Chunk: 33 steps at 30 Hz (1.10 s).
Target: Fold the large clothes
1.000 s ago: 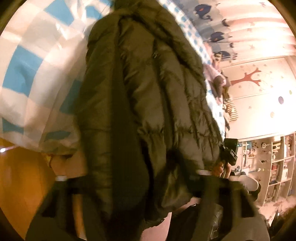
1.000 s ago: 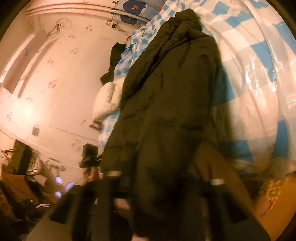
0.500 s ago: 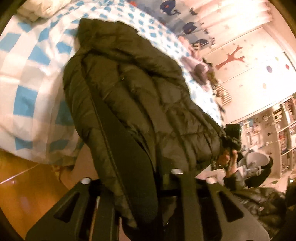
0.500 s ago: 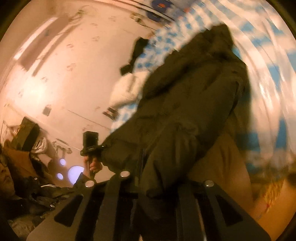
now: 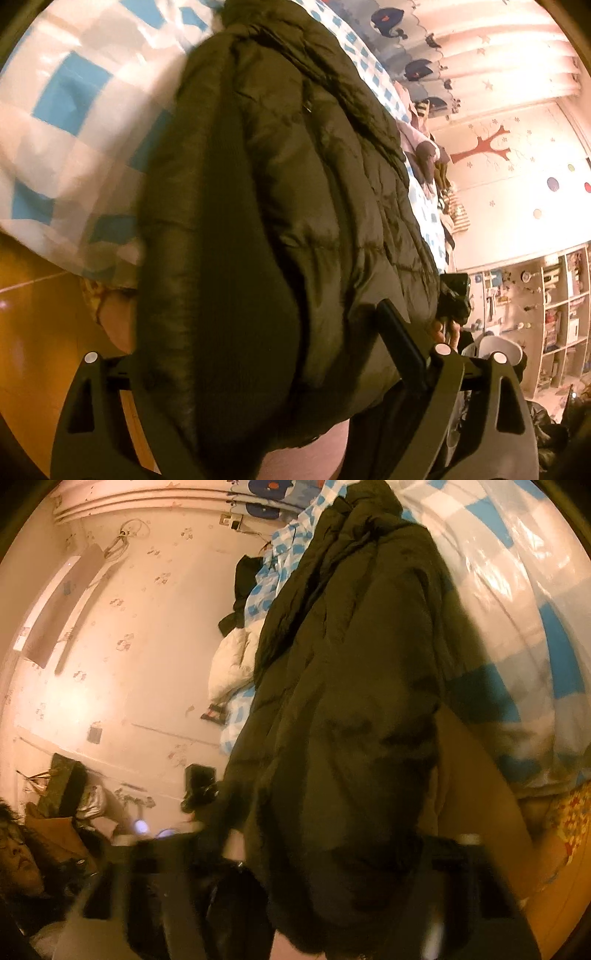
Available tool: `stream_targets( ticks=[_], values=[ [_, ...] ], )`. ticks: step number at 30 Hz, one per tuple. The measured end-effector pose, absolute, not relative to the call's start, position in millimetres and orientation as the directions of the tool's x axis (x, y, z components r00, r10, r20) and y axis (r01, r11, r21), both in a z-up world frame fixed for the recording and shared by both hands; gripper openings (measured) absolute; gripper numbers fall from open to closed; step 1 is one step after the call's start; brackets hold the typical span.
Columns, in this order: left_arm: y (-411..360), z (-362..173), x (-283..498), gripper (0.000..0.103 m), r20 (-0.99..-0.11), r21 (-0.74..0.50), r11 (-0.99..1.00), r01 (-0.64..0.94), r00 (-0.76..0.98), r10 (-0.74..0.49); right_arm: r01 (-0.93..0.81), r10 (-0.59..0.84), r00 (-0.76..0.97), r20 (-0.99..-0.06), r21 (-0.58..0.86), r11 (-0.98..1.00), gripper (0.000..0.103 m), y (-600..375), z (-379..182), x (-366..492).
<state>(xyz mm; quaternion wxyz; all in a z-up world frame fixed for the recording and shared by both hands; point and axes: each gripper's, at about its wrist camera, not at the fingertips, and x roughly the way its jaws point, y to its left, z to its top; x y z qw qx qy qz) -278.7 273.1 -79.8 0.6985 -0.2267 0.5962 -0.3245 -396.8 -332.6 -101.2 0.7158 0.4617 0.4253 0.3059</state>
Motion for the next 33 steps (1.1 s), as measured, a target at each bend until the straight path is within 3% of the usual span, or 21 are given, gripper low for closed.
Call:
stream_targets(
  ticks=[1,4,7,13,20,28,33],
  values=[
    [267,-80,-280,0.053,-0.689,-0.700,0.688,0.191,0.075,-0.721,-0.048,0.824,0.464,-0.326,0.919,0.391,0.025,-332,-99,-397],
    [259,-70,-281,0.020,-0.681,-0.704,0.679,0.209,0.073,-0.728,-0.080,0.815,0.503,-0.289,0.923,0.377,0.014,-325,-87,-400],
    [257,-41,-288,0.010,-0.645,-0.715,0.651,0.255,0.119,-0.755,-0.153,0.824,0.528,-0.207,0.931,0.332,0.012,-319,-66,-407],
    [261,22,-312,0.008,-0.575,-0.717,0.592,0.368,0.166,-0.801,-0.313,0.829,0.559,-0.029,0.918,0.244,0.012,-323,-17,-435],
    [293,67,-346,0.008,-0.478,-0.755,0.533,0.381,0.236,-0.846,-0.483,0.777,0.593,0.209,0.865,0.136,0.012,-345,15,-493],
    [303,12,-330,0.008,-0.472,-0.820,0.513,0.252,0.209,-0.857,-0.389,0.739,0.640,0.210,0.918,0.075,0.012,-353,-33,-494],
    [296,20,-309,0.008,-0.446,-0.827,0.498,0.262,0.236,-0.864,-0.402,0.722,0.652,0.230,0.913,0.072,0.012,-363,-24,-477]
  ],
)
